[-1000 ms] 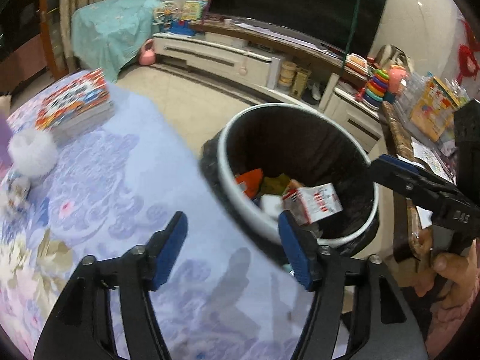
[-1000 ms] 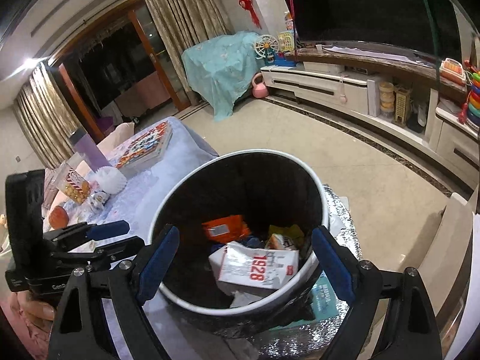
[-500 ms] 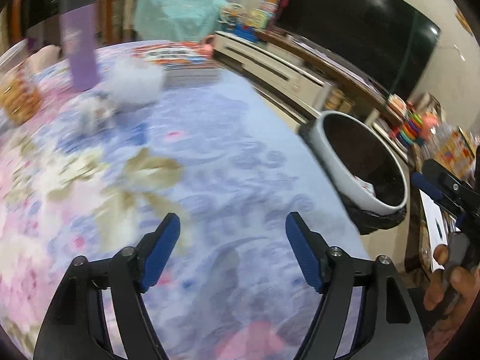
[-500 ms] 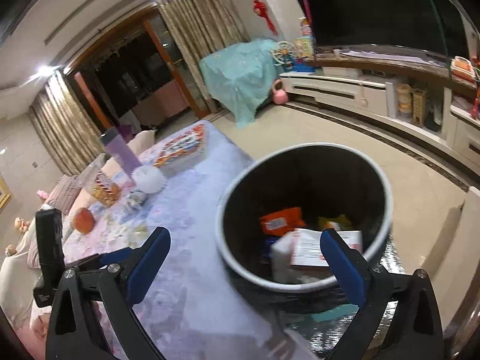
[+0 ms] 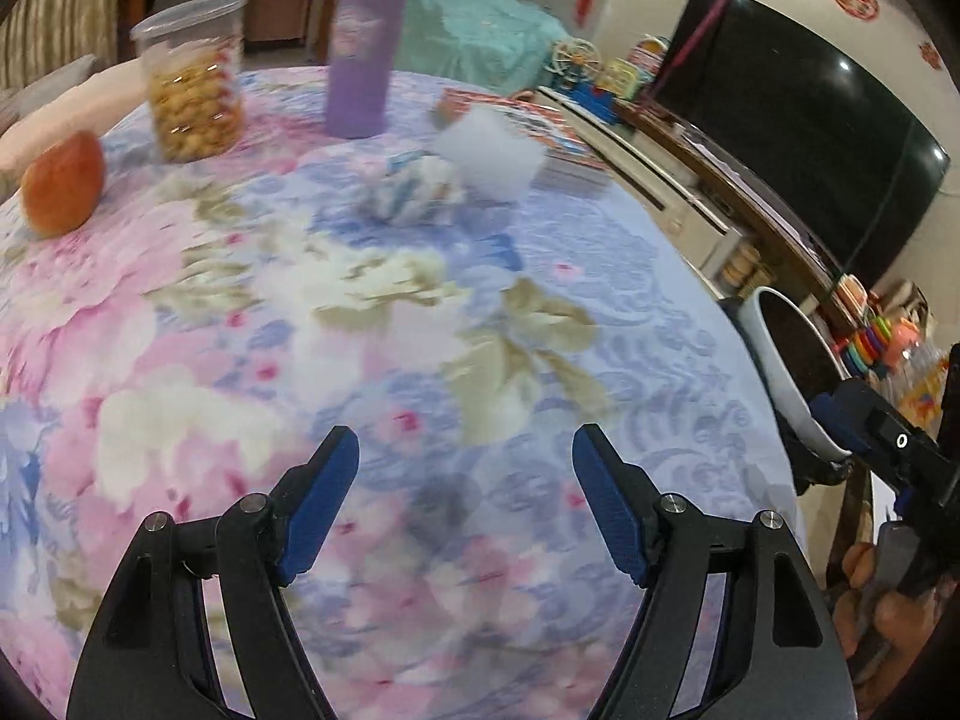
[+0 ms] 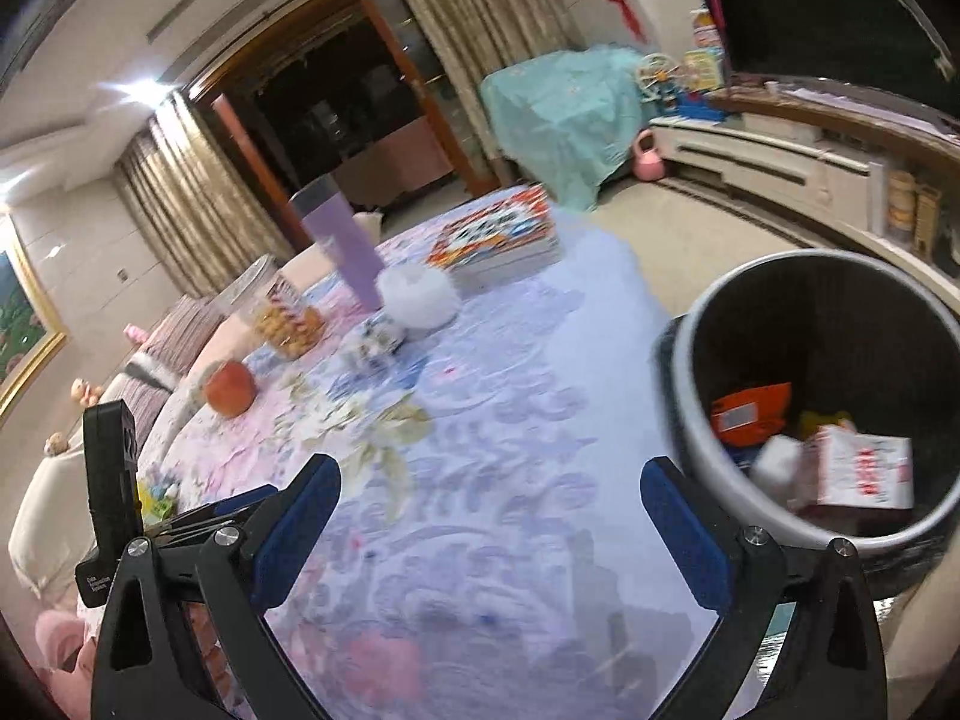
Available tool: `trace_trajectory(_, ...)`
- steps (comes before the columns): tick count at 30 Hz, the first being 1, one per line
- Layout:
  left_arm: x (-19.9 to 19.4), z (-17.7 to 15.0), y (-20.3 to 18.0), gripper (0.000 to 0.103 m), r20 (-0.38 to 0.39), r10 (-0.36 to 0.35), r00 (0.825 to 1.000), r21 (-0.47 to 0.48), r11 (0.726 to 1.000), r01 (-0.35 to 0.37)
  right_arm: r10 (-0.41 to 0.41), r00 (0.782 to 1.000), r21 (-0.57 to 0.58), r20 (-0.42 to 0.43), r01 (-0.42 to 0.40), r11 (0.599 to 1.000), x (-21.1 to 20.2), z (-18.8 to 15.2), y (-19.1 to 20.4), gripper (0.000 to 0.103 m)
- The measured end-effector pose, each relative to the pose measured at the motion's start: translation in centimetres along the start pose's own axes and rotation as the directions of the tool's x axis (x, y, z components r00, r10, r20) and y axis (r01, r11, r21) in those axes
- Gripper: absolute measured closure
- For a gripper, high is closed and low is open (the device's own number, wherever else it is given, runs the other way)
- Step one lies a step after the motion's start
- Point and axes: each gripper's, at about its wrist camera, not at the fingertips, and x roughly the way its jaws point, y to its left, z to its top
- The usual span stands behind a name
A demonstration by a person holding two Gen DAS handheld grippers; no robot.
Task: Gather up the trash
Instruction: 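Move both tools back toward the table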
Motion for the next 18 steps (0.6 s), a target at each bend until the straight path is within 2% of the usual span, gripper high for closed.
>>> trace_trajectory(11, -1.0, 0.4, 4.7, 0.027, 0.008, 0.063, 0.998, -0.049, 0.997, -0.063, 0.025, 0.998, -0.025, -0.062, -0.026, 0.999, 4.9, -1.1, 3.4, 0.002)
trace_trajectory(18, 0.6, 1.7, 5.1, 0.027, -0.007, 0.082, 0.997, -0.028, 0.996, -0.082, 0.006, 0.999, -0.060, -0.035, -0.008, 0.998, 7.1, 0.3, 4.6, 0.002)
